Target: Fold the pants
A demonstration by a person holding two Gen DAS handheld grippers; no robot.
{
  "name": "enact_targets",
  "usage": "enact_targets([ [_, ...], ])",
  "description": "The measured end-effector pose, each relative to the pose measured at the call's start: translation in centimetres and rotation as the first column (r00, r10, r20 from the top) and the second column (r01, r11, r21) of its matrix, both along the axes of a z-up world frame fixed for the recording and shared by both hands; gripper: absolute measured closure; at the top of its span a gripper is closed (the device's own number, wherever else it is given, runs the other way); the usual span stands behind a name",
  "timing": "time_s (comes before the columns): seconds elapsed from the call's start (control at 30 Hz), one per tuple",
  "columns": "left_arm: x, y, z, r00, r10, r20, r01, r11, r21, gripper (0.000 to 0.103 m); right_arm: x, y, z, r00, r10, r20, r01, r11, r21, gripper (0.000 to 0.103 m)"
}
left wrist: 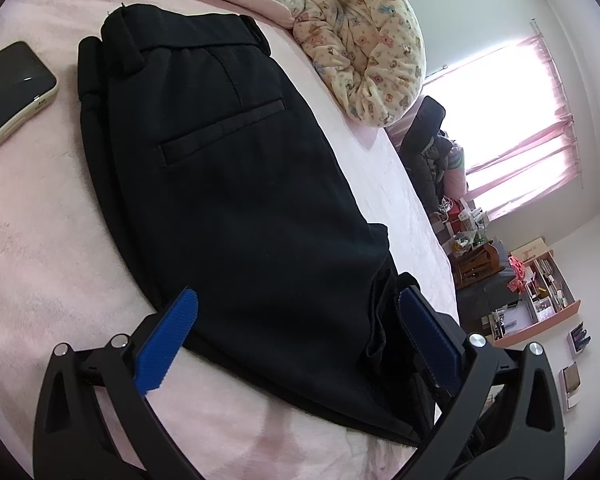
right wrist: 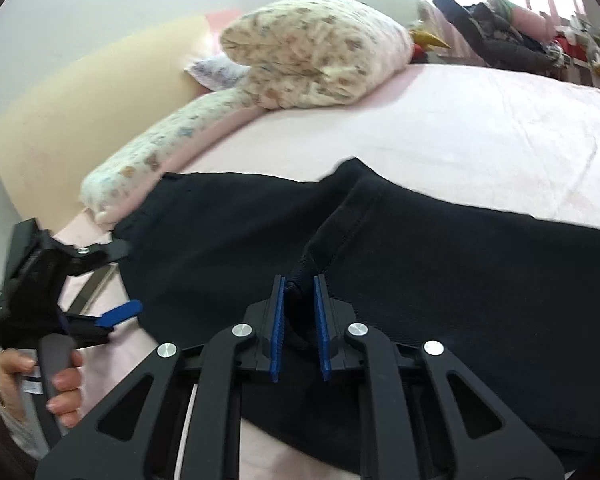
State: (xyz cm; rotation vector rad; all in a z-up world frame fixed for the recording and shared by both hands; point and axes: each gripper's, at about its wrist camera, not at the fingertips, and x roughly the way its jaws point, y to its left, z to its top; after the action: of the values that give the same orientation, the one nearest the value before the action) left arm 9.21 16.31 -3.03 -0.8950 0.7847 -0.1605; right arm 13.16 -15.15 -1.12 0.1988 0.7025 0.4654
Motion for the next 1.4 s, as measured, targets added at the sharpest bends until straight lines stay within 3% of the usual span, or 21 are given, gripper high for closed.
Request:
enact_targets([
  [0.1, 0.0, -0.2, 0.1, 1.0, 0.003, 0.0, -0.003, 1.0, 0.007, 0.002, -0.1, 1.3, -0.5, 0.999, 0.039, -0.016, -0.04, 0.998, -0.048, 0.088],
  [0.17, -0.1, -0.1, 0.1, 1.0, 0.003, -0.001, -0.003, 1.0, 0.003, 0.002, 0.5, 2.0, -2.1, 0.996, 0.045, -0.072, -0.052, 0.994, -0.095, 0.088],
  [0.23, -0.1, 0.1, 0.2, 1.0, -0.005, 0.002, 0.005, 1.0, -0.013, 0.002, 1.0, 2.3, -3.6, 0.992, 0.048, -0.118, -0.063, 0.99, -0.123, 0.086],
  [0.3, -0.3, 0.6, 0.2, 1.0, -0.004, 0.011, 0.005, 0.998, -0.06, 0.002, 0.7, 2.5, -3.3, 0.993, 0.055, -0.105, -0.07, 0.988, -0.141, 0.085],
  [0.33, -0.4, 1.0, 0.2, 1.0, 0.0, 0.016, 0.002, 0.996, -0.086, 0.002, 0.5, 2.7, -2.8, 0.993, 0.065, -0.099, -0.081, 0.984, -0.159, 0.076],
  [0.37, -0.5, 1.6, 0.2, 1.0, 0.011, 0.021, -0.009, 0.993, -0.116, 0.002, 0.2, 2.6, -2.5, 0.992, 0.081, -0.099, -0.095, 0.985, -0.147, 0.063],
  [0.43, -0.8, 2.6, 0.3, 0.999, 0.042, 0.026, -0.038, 0.989, -0.143, 0.002, -0.7, 2.3, -1.6, 0.989, 0.121, -0.08, -0.127, 0.988, -0.082, 0.058],
  [0.57, -1.6, 4.3, 1.0, 0.993, 0.103, 0.055, -0.093, 0.983, -0.157, 0.002, -1.7, 1.8, 0.3, 0.996, 0.078, 0.044, -0.075, 0.995, -0.058, 0.058],
  [0.67, -2.2, 5.0, 1.9, 0.989, 0.128, 0.079, -0.119, 0.987, -0.111, 0.002, -0.3, 1.6, -0.7, 1.0, 0.015, 0.004, -0.015, 0.999, -0.051, 0.06],
  [0.73, -2.3, 5.4, 2.1, 0.988, 0.131, 0.08, -0.124, 0.988, -0.094, 0.002, 1.3, 2.8, -3.2, 0.991, 0.019, -0.132, -0.037, 0.99, -0.136, 0.059],
  [0.77, -2.3, 5.7, 2.1, 0.989, 0.13, 0.077, -0.123, 0.988, -0.091, 0.002, 1.5, 3.7, -4.1, 0.99, 0.024, -0.14, -0.053, 0.977, -0.208, 0.059],
  [0.83, -2.4, 6.2, 1.9, 0.989, 0.133, 0.066, -0.126, 0.987, -0.1, 0.002, 1.1, 4.4, -3.4, 0.993, 0.034, -0.115, -0.063, 0.965, -0.255, 0.059],
  [0.93, -2.5, 7.1, 1.4, 0.989, 0.139, 0.045, -0.133, 0.985, -0.11, 0.002, 0.1, 1.7, -1.4, 0.993, 0.046, -0.105, -0.052, 0.997, -0.055, 0.058],
  [0.97, -2.4, 7.3, 1.2, 0.99, 0.136, 0.042, -0.13, 0.984, -0.117, 0.002, -0.2, 0.6, -1.1, 0.993, 0.047, -0.112, -0.047, 0.999, 0.006, 0.049],
  [1.07, -1.7, 7.7, 0.3, 0.993, 0.117, 0.015, -0.112, 0.979, -0.168, 0.002, -1.6, -2.7, -0.7, 0.989, 0.073, -0.127, -0.052, 0.986, 0.161, 0.044],
  [1.17, -0.9, 7.8, -0.3, 0.993, 0.116, -0.015, -0.117, 0.978, -0.173, 0.002, -3.4, -5.9, -0.7, 0.986, 0.085, -0.141, -0.051, 0.971, 0.232, 0.033],
  [1.4, 1.3, 7.0, -0.5, 0.99, 0.129, -0.056, -0.132, 0.989, -0.059, 0.002, -6.5, -12.6, -1.6, 0.99, 0.059, -0.132, -0.012, 0.943, 0.331, 0.026],
])
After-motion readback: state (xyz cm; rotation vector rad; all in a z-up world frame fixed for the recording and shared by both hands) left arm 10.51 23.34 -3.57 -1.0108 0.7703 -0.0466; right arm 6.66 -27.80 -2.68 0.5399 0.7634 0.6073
